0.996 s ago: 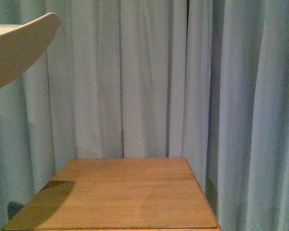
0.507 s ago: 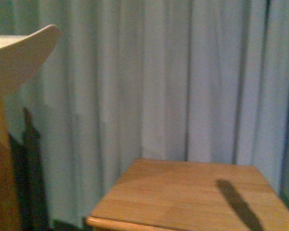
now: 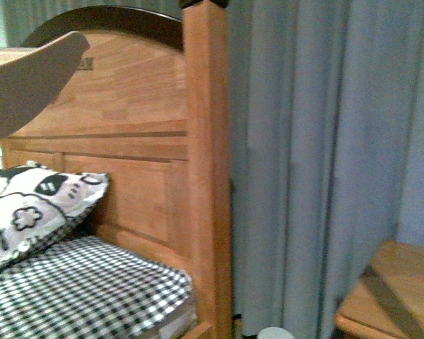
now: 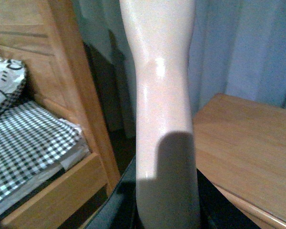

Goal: Clean up trash

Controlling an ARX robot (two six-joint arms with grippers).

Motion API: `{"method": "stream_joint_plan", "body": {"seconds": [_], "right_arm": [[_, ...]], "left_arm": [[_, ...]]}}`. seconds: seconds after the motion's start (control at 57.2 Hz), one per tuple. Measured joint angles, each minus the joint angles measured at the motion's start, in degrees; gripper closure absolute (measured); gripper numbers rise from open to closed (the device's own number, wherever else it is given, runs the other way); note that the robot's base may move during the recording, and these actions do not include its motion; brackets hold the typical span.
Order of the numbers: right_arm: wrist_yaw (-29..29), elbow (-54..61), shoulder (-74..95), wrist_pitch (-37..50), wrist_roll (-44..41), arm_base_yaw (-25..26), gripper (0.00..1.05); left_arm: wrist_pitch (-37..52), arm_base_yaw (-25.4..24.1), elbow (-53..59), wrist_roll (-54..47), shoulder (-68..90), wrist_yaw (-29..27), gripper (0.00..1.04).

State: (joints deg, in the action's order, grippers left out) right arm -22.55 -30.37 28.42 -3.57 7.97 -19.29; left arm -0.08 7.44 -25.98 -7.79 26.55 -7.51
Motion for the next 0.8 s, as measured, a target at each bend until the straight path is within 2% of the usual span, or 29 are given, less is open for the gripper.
{"method": "stream_joint_plan", "body": {"seconds": [0.804], "right_arm": [[0.3,0.0,0.0,0.0,0.2,-0.1,0.85]], "left_arm": [[-0.1,-0.1,0.0,0.0,-0.1,-0.5,0.77]]}}
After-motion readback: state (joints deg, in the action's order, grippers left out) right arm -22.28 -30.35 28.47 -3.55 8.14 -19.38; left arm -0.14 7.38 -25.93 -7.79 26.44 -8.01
